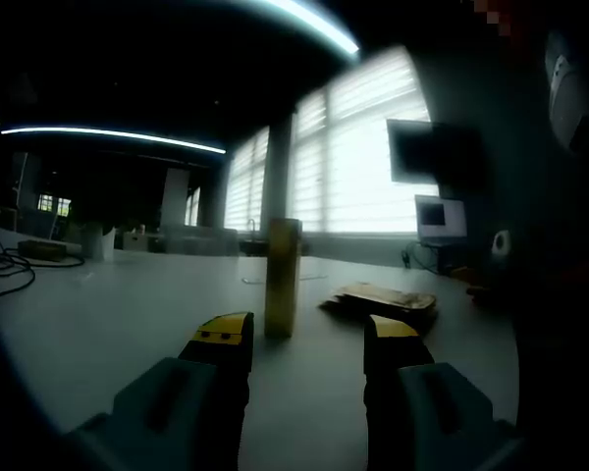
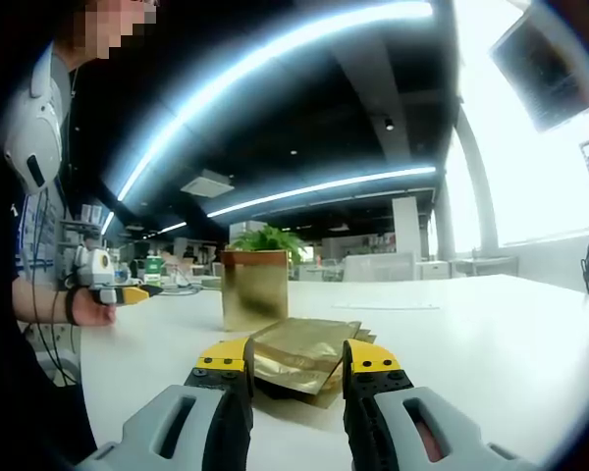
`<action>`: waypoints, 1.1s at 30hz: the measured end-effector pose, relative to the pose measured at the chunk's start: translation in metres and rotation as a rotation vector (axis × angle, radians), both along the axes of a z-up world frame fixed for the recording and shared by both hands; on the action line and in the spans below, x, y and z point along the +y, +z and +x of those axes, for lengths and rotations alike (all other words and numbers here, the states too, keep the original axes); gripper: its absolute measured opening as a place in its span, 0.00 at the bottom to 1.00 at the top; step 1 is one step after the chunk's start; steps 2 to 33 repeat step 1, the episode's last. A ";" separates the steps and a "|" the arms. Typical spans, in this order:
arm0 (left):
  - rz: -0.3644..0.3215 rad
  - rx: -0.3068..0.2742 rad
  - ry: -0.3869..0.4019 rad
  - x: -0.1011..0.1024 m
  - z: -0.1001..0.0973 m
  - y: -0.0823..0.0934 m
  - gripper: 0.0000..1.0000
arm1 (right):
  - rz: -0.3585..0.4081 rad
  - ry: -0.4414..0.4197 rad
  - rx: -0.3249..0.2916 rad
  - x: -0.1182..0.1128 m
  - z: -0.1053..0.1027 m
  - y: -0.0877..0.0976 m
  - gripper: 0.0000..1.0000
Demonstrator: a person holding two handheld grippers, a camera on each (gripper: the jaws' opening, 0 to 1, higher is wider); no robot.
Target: Extract single mask from mask box in order stack masks on table
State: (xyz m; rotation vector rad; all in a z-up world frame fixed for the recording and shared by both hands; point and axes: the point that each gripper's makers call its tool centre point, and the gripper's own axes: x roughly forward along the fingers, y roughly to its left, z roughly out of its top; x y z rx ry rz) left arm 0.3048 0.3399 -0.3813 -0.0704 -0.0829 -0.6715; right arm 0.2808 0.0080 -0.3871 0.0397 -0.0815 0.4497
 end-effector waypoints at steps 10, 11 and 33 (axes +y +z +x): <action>0.000 0.000 0.000 0.000 0.000 0.000 0.36 | 0.000 0.000 0.000 0.000 0.000 0.000 0.32; 0.000 0.000 0.000 0.000 0.000 0.000 0.36 | 0.000 0.000 0.000 0.000 0.000 0.000 0.32; 0.000 0.000 0.000 0.000 0.000 0.000 0.36 | 0.000 0.000 0.000 0.000 0.000 0.000 0.32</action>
